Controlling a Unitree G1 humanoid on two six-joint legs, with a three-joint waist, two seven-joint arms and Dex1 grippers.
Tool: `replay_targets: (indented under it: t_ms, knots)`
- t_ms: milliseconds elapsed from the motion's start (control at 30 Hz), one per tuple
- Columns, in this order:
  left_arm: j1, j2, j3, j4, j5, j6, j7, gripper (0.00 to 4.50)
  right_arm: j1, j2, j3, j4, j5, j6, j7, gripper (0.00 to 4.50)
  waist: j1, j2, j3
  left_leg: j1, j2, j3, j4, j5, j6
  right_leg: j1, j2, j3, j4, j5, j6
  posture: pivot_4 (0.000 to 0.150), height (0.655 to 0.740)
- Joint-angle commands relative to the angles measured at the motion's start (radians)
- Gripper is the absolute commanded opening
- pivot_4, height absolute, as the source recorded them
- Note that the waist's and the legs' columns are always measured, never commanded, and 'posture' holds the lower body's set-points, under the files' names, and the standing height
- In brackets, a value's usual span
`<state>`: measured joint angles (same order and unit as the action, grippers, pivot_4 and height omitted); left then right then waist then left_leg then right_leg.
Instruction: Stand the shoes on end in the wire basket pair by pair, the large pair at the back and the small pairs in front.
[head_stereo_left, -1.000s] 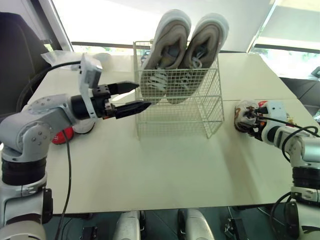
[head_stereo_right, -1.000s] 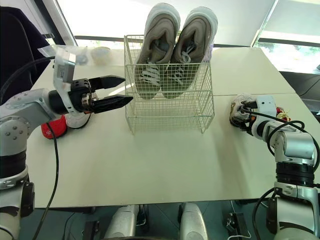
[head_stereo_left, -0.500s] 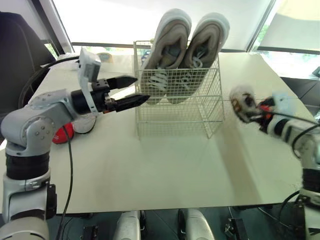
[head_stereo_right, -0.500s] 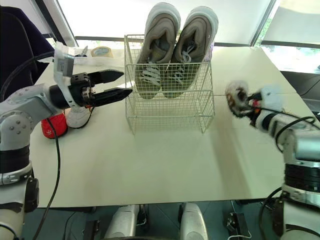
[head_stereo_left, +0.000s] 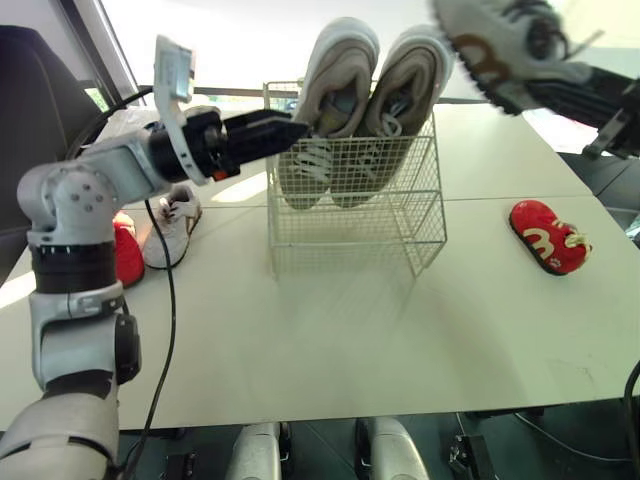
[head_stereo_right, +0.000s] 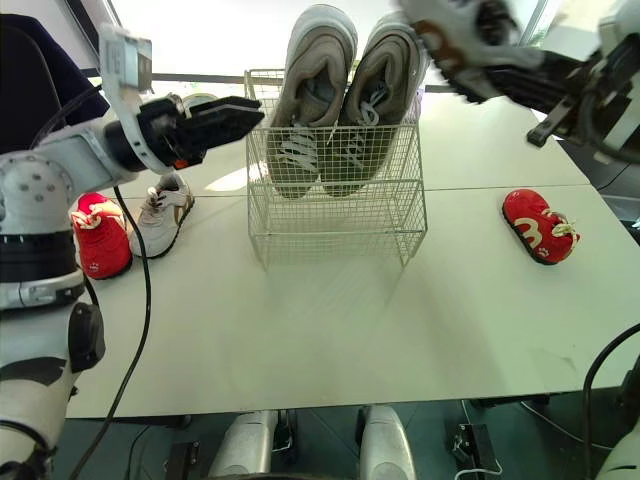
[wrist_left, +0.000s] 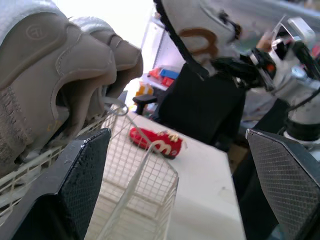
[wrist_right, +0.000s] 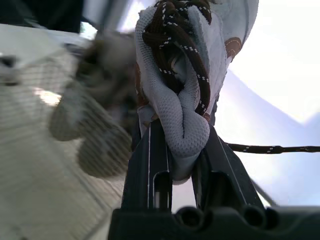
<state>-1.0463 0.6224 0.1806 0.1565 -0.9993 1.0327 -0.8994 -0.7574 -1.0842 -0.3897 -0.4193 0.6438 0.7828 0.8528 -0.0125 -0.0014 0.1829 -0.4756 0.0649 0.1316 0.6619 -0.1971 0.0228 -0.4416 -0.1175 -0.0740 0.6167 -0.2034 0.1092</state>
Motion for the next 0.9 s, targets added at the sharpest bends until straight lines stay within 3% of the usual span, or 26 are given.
replay_targets:
  t_ms: [33,333,900]
  knots:
    - [-0.045,0.01,0.032,0.027,-0.034,0.043,-0.037,4.5,-0.02,-0.018,0.02,-0.027,0.022,-0.073,0.057,0.05,0.002,0.0,0.0,0.0,0.0,0.0,0.0,0.0,0.0,0.0,0.0,0.0,0.0,0.0,-0.001,0.15,0.74]
    - [-0.114,0.023,0.087,0.089,-0.118,0.19,-0.067,4.5,0.011,-0.015,0.19,0.012,-0.163,-0.33,0.141,0.05,0.001,-0.001,0.0,-0.001,0.0,0.0,0.001,0.0,0.0,0.0,0.0,0.0,0.0,-0.001,-0.002,0.15,0.74]
    - [-0.117,0.001,0.015,0.113,-0.003,0.176,-0.087,4.5,-0.083,0.069,0.306,-0.047,-0.121,-0.358,0.212,0.05,0.001,-0.001,0.0,-0.001,0.0,0.0,0.002,0.0,0.0,0.0,0.0,0.0,0.001,0.0,0.0,0.15,0.74]
